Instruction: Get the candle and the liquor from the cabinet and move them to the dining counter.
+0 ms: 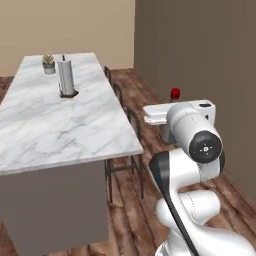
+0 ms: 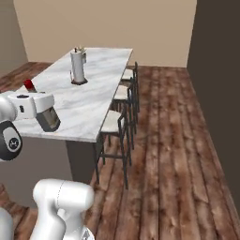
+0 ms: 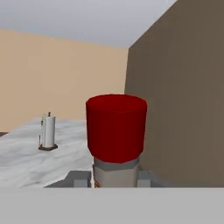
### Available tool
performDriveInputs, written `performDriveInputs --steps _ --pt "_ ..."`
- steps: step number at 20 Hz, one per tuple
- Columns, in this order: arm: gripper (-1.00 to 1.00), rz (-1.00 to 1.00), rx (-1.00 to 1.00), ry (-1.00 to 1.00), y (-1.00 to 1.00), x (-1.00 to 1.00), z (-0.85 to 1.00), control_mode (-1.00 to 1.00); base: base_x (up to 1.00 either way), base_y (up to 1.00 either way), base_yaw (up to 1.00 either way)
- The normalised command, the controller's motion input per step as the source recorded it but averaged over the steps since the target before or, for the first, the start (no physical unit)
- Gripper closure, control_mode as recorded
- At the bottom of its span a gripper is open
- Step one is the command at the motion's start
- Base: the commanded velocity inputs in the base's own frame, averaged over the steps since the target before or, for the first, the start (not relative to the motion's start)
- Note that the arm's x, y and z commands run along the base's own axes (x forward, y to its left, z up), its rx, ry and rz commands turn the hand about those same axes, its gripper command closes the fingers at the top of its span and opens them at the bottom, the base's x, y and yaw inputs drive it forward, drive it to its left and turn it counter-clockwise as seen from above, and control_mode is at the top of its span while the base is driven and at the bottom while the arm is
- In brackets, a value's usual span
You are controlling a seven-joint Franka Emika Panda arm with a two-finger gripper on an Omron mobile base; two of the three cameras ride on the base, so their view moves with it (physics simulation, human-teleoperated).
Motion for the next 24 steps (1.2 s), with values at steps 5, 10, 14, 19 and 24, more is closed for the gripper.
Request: performDriveInputs --steps 5,10,14,19,24 --pt "1.00 0.00 0.00 0.00 0.00 0.00 0.00 1.00 0.63 -0.42 0.50" --pt "1.00 0.00 0.00 0.00 0.00 0.00 0.00 1.00 0.56 -0.42 0.50" --pt "1.00 0.00 0.00 0.00 0.00 0.00 0.00 1.00 0.50 -0.45 0.49" --pt "1.00 0.00 0.00 0.00 0.00 0.00 0.00 1.00 0.46 -0.44 0.47" --pt "1.00 0.00 0.00 0.00 0.00 0.00 0.00 1.00 0.24 -0.50 0.37"
